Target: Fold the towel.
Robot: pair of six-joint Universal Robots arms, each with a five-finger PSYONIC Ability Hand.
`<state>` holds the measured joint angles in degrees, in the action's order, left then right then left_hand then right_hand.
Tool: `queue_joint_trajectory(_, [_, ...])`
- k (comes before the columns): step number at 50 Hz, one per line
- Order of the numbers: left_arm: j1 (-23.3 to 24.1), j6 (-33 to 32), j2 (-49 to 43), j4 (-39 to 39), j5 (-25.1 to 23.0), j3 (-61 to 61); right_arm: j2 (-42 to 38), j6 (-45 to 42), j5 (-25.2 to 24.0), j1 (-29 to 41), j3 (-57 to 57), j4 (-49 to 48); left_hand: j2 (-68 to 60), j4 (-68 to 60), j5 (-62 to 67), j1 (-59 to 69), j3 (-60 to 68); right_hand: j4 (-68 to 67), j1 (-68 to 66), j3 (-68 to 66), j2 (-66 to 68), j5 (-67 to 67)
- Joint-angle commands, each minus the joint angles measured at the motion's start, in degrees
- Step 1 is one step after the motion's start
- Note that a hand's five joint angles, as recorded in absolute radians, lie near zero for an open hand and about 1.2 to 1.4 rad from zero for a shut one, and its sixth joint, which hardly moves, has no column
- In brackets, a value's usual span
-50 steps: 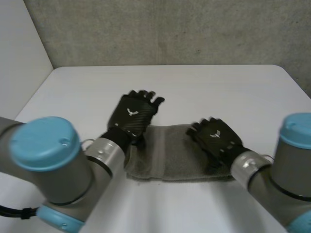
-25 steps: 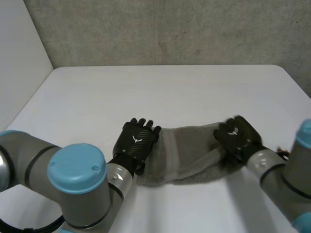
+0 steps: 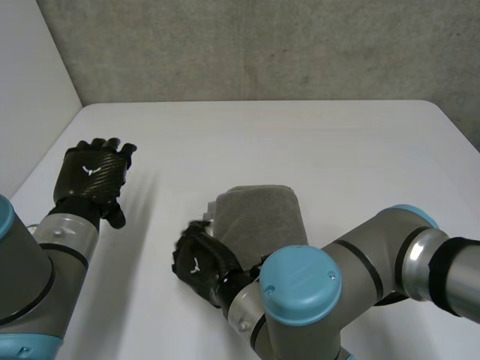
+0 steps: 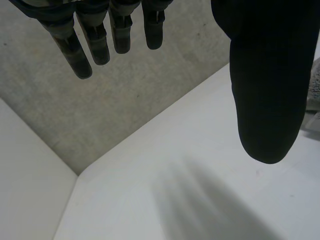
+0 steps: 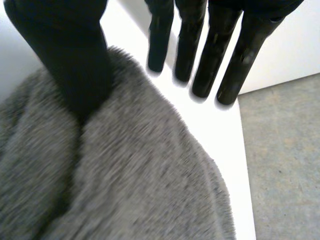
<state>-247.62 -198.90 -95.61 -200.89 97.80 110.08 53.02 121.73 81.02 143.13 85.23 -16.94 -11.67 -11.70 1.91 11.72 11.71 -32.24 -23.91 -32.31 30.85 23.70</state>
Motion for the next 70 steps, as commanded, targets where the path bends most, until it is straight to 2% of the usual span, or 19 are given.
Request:
queue_joint_trajectory(1, [1.96, 1.41, -0.28, -0.20, -2.70, -1.00, 8.24, 10.72, 0.81, -2.15, 1.52, 0.24, -1.57, -1.54, 1.33, 1.52, 1.53, 22.24, 13.91, 22.31, -20.85, -23.70])
queue_joint_trajectory(2, [3.10, 2.20, -0.28, -0.29, -2.79, -1.79, 10.67, 15.59, 0.98, -4.06, 2.48, 0.67, -1.74, -1.71, 1.50, 1.69, 1.70, 22.24, 13.91, 22.31, -20.85, -23.70])
queue_joint_trajectory(3, [3.11, 2.20, -0.28, -0.29, -2.79, -1.80, 10.70, 15.64, 0.98, -4.08, 2.49, 0.68, -1.74, -1.71, 1.50, 1.69, 1.70, 22.24, 13.91, 22.31, -20.85, -23.70])
queue_joint_trajectory(5, [5.91, 4.39, -1.24, -0.12, -2.61, -4.68, 14.63, 25.00, 1.59, -8.54, 4.67, 1.37, -2.08, -2.05, 1.84, 2.02, 2.04, 22.24, 13.91, 22.31, -20.85, -23.70])
queue_joint_trajectory(6, [5.92, 4.40, -1.24, -0.11, -2.61, -4.70, 14.65, 25.04, 1.60, -8.56, 4.68, 1.38, -2.08, -2.05, 1.84, 2.02, 2.04, 22.24, 13.91, 22.31, -20.85, -23.70])
queue_joint_trajectory(8, [7.33, 5.54, -1.77, -0.03, -2.61, -6.10, 19.20, 33.09, 2.56, -11.71, 6.09, 5.13, -2.08, -2.05, 1.84, 2.02, 2.04, 22.24, 13.91, 22.31, -20.85, -23.70])
queue_joint_trajectory(11, [10.14, 7.65, -3.26, 0.59, -2.61, -8.92, 20.98, 36.91, 2.92, -13.22, 6.27, 8.15, -2.58, -2.56, 2.34, 2.53, 2.54, 22.24, 13.91, 22.31, -20.85, -23.70])
queue_joint_trajectory(16, [15.40, 12.82, -6.86, 4.36, -2.61, -15.49, 25.19, 48.05, 2.92, -20.41, 6.70, 19.29, -2.75, -2.72, 2.51, 2.69, 2.71, 22.24, 13.91, 22.31, -20.85, -23.70])
queue_joint_trajectory(19, [16.82, 14.51, -8.36, 5.51, -2.70, -17.35, 25.99, 49.92, 2.65, -21.92, 7.06, 20.89, -3.09, -3.06, 2.85, 3.03, 3.05, 22.24, 13.91, 22.31, -20.85, -23.70])
queue_joint_trajectory(21, [19.79, 17.48, -12.29, 8.31, -2.70, -21.03, 26.43, 52.45, 2.30, -24.90, 7.67, 21.86, -3.42, -3.39, 3.18, 3.37, 3.38, 22.24, 13.91, 22.31, -20.85, -23.70])
queue_joint_trajectory(30, [22.18, 21.19, -23.04, 12.98, -2.17, -27.29, 25.82, 54.66, 1.69, -28.25, 7.94, 21.77, -3.76, -3.73, 3.52, 3.71, 3.72, 22.24, 13.91, 22.31, -20.85, -23.70])
queue_joint_trajectory(38, [21.65, 20.13, -27.08, 12.98, 2.04, -26.41, 17.29, 54.49, -0.60, -27.46, 6.00, 19.75, -3.59, -3.56, 3.35, 3.54, 3.55, 22.24, 13.91, 22.31, -20.85, -23.70])
queue_joint_trajectory(40, [20.69, 17.86, -27.43, 12.81, 3.97, -24.48, 13.44, 53.70, -0.60, -27.29, 4.34, 19.05, -3.43, -3.40, 3.19, 3.37, 3.38, 22.24, 13.91, 22.31, -20.85, -23.70])
queue_joint_trajectory(46, [18.49, 10.38, -27.43, 12.10, 4.33, -19.99, 7.80, 53.43, -0.78, -24.47, 1.26, 18.87, -2.92, -2.89, 2.68, 2.86, 2.88, 22.24, 13.91, 22.31, -20.85, -23.70])
queue_joint_trajectory(51, [17.70, 4.41, -26.65, 7.72, 4.59, -15.60, 2.53, 50.54, 0.01, -22.01, -1.11, 18.78, -2.75, -2.72, 2.51, 2.70, 2.71, 22.24, 13.91, 22.31, -20.85, -23.70])
queue_joint_trajectory(57, [17.96, 3.87, -23.48, 7.00, 4.59, -14.10, 3.40, 48.07, 0.45, -22.10, -1.29, 18.87, -2.75, -2.72, 2.51, 2.70, 2.71, 22.24, 13.91, 22.31, -20.85, -23.70])
queue_joint_trajectory(65, [19.02, 4.49, -12.32, 7.36, 4.59, -15.24, 14.83, 48.51, 2.56, -22.89, -2.43, 18.78, -2.41, -2.39, 2.17, 2.36, 2.37, 22.24, 13.91, 22.31, -20.85, -23.70])
queue_joint_trajectory(67, [18.49, 4.49, -6.98, 7.36, 4.59, -17.25, 18.94, 48.68, 5.19, -24.20, -3.66, 18.69, -2.41, -2.39, 2.17, 2.36, 2.37, 22.24, 13.91, 22.31, -20.85, -23.70])
queue_joint_trajectory(70, [18.14, 4.58, -4.32, 7.44, 4.59, -18.50, 21.16, 48.69, 7.13, -25.62, -4.10, 18.69, -2.41, -2.39, 2.17, 2.36, 2.37, 22.24, 13.91, 22.31, -20.85, -23.70])
